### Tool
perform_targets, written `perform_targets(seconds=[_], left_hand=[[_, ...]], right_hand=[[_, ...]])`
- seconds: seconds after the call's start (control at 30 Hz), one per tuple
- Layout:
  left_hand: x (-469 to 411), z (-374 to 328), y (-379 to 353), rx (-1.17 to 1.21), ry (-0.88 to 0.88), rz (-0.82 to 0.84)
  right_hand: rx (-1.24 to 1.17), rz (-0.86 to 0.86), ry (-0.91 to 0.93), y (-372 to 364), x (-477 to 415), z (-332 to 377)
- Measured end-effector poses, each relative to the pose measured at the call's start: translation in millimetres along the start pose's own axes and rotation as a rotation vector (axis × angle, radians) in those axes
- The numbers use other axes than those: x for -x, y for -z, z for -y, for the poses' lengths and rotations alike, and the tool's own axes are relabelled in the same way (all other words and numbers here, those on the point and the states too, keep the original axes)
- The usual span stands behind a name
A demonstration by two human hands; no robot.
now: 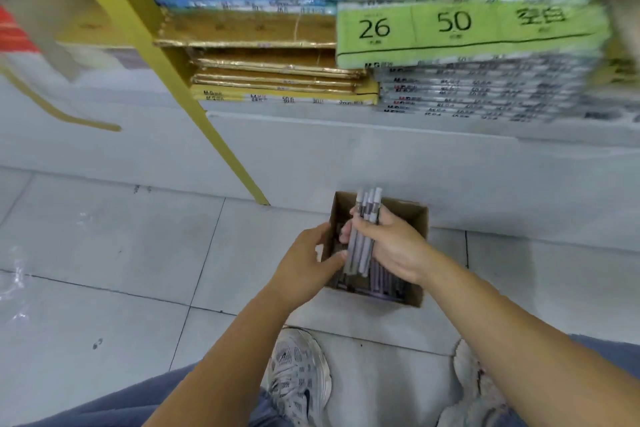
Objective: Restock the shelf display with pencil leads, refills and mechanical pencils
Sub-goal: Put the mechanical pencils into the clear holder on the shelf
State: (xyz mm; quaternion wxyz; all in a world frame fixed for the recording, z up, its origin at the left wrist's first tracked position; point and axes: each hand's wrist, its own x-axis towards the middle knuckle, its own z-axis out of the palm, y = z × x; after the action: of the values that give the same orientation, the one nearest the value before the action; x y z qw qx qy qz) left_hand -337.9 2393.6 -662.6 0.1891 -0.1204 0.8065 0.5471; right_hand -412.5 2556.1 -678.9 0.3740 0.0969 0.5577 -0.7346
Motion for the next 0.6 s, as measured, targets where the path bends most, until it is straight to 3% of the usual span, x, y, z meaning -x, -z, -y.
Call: perform_targets(seconds=[0.1, 0.2, 0.33, 0.43, 0.53, 0.6], left_hand=[[7.7, -54.5, 9.4, 0.267, -0.004, 0.287], [20.4, -114.5, 24.3, 0.432, -0.067, 0.416], [46.8, -197.9, 45.9, 0.268, -0.238, 0.403], [63.7, -251.5, 55.6, 0.211, -0.368, 0.345], [74.9, -298.3, 61.7, 0.187, -0.510, 0.233], [76.7, -323.4, 64.4, 0.195, -0.600, 0.178]], right_hand=[[0.016, 0.074, 0.161, -21.2, 42.0, 51.4], [0.191, 0.047, 0.323, -42.3, 88.9, 103.6], [0.559, -0.057, 0.693, -60.6, 144.9, 174.0], [0.715, -0.120, 0.845, -67.0, 177.6, 225.2], [0.727, -0.148, 0.929, -63.8, 203.1, 272.9], [0.556, -0.116, 0.953, -60.6, 218.4, 301.2]])
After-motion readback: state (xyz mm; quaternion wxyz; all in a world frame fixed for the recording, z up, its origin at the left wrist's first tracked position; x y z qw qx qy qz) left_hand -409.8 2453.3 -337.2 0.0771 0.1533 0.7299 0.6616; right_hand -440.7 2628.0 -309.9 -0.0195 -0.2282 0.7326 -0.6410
